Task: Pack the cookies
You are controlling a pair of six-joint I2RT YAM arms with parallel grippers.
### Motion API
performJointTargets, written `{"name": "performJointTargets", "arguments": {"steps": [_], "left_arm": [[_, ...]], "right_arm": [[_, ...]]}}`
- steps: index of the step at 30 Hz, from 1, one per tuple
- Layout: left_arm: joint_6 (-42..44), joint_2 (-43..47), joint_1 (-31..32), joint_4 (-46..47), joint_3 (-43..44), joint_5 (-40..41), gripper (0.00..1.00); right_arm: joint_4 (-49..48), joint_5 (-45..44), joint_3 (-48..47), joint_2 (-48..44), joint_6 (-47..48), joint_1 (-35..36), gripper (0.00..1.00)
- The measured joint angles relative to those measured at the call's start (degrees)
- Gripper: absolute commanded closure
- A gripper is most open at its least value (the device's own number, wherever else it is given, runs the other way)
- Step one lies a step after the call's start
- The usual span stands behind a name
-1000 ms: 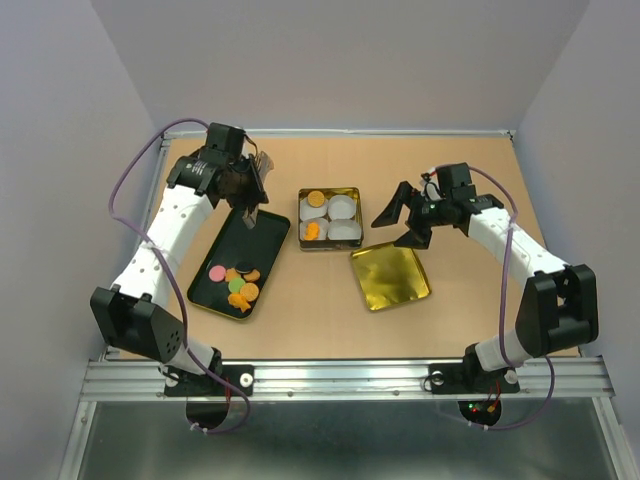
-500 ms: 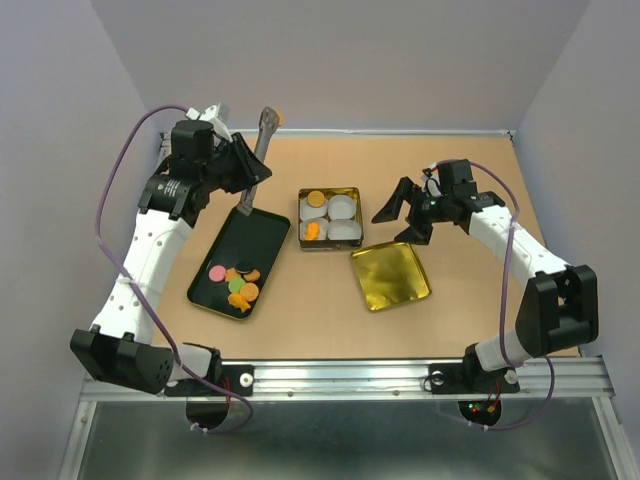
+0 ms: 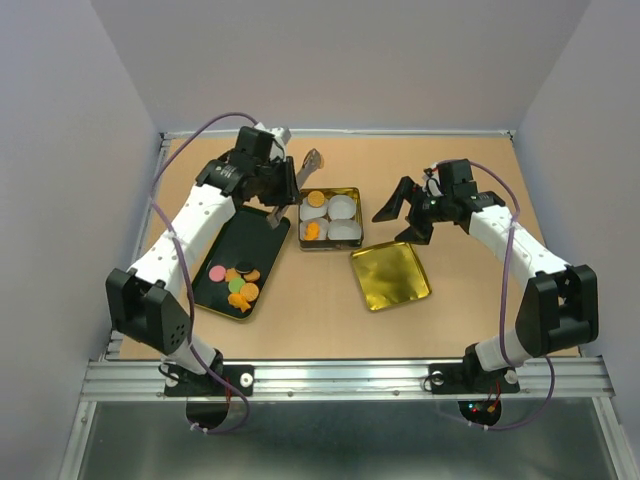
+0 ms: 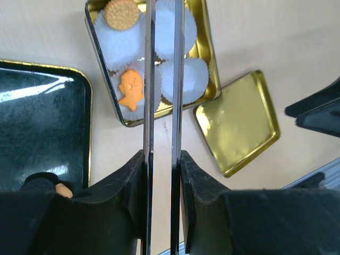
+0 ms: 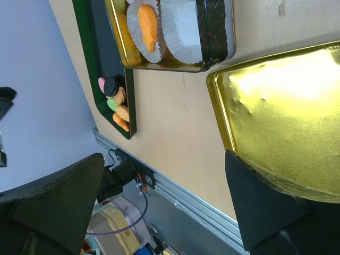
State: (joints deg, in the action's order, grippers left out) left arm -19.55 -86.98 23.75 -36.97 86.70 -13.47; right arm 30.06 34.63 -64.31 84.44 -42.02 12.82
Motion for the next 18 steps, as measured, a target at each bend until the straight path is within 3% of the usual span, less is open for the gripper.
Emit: {"name": "performJointTargets", "arguments": {"steps": [7, 18], "left_arm": [[0.22, -3.65, 4.00, -2.73, -0.33, 6.03, 1.00], [-0.26, -6.86, 7.82, -1.79, -0.92, 7.56, 1.00]], "right_arm": [[0.39, -0.39, 0.20, -2.23, -0.42, -0.83, 0.00], [1.36, -0.37, 0.63, -4.28, -0.42, -1.62, 0.00]]}}
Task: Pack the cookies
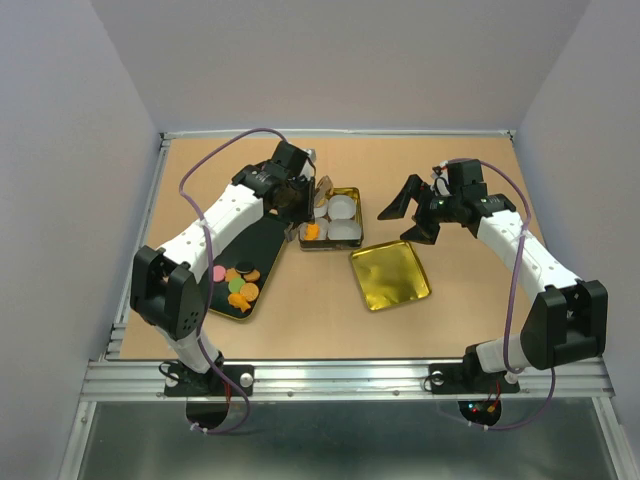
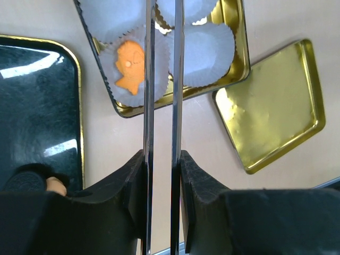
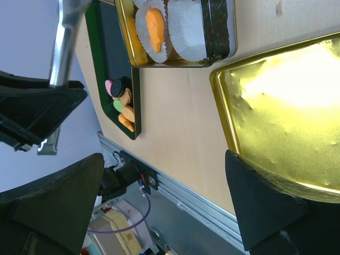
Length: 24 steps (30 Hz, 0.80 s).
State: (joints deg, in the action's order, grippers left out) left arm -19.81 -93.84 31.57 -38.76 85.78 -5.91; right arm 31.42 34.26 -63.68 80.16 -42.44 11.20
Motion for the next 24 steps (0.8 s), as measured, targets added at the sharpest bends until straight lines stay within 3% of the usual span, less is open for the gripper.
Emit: {"name": "performJointTargets", "arguments": {"steps": [24], "left_arm": [[-2.99, -7.89, 4.44, 3.06, -3.48, 2.19, 1.00]], "right_arm": [[1.70, 0.04, 0.55, -2.21, 0.52, -0.74, 0.00]]}}
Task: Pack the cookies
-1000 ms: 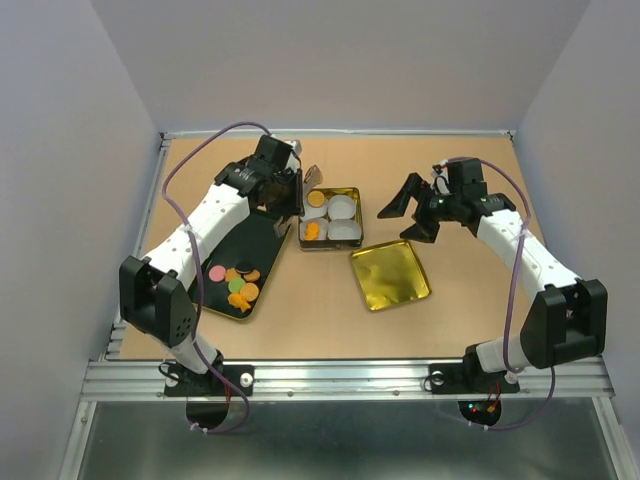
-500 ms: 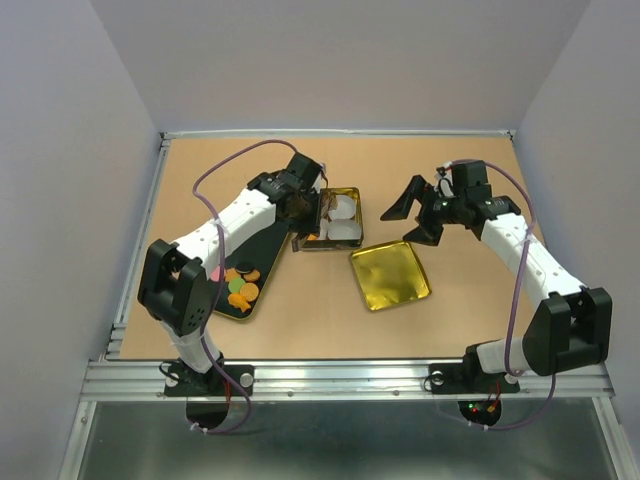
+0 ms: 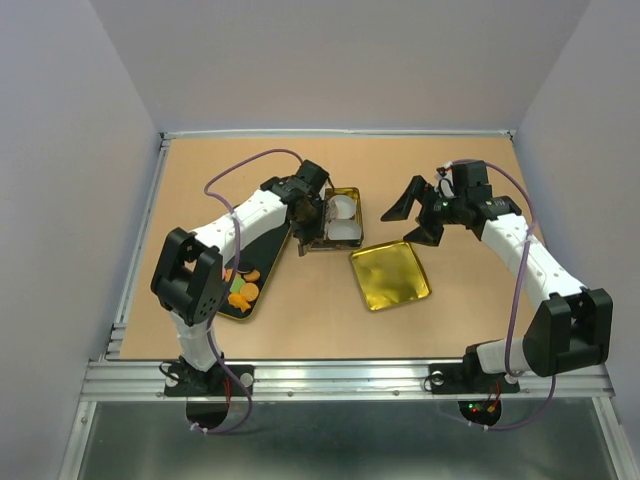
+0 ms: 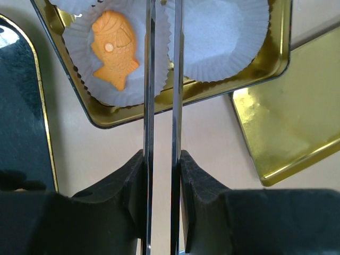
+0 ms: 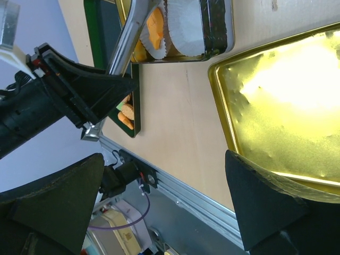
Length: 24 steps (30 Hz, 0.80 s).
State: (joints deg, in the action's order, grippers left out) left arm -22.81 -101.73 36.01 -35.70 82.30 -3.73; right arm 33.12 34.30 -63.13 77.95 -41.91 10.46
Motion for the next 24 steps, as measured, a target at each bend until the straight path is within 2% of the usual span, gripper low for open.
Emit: {"name": "performJointTargets", "arguments": {"steps": [24], "left_arm": [[-0.42, -2.16, 0.04, 2.47, 3.34, -1.79, 0.99]], "right_arm": [[1.36, 0.15, 0.00, 0.02, 1.44, -0.74, 0.00]]}}
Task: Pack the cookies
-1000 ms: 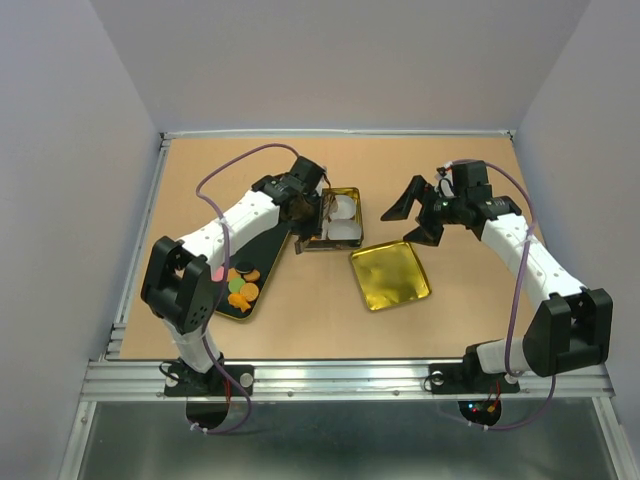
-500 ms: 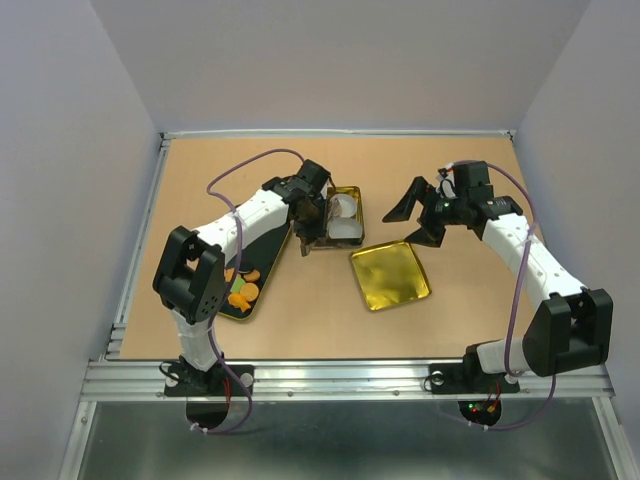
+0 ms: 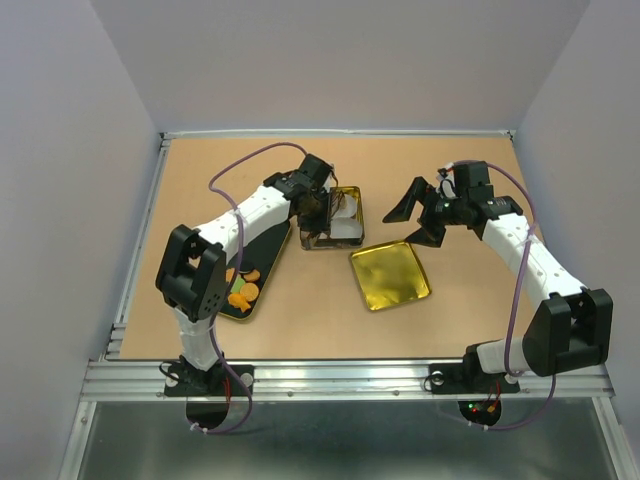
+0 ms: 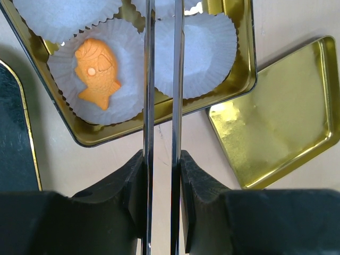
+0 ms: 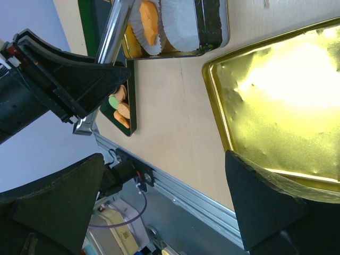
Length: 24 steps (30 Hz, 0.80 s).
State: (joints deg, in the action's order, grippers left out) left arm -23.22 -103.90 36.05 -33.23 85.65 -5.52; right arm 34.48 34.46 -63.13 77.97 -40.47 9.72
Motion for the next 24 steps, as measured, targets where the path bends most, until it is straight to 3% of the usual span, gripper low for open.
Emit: {"name": "performJointTargets", "arguments": {"steps": [5, 12, 18, 24], "left_arm": [[0.02, -1.18, 0.11, -0.04, 0.00, -0.02, 0.85], [0.11, -1.20, 0.26, 0.00, 0.00, -0.02, 0.77], [0.11, -1.20, 0.26, 0.00, 0.00, 0.02, 0.62], [0.22, -1.20, 0.28, -0.02, 0.00, 0.15, 0.57]], "right_arm": [[0.02, 0.00, 0.00, 0.04, 0.22, -0.02, 0.00], [0.02, 0.02, 0.00, 0.33, 0.61, -0.39, 0.00], [0.04, 0.04, 0.00, 0.59, 1.05, -0.66, 0.00], [0.04, 0.09, 0.00, 1.22, 1.27, -0.66, 0.00]]}}
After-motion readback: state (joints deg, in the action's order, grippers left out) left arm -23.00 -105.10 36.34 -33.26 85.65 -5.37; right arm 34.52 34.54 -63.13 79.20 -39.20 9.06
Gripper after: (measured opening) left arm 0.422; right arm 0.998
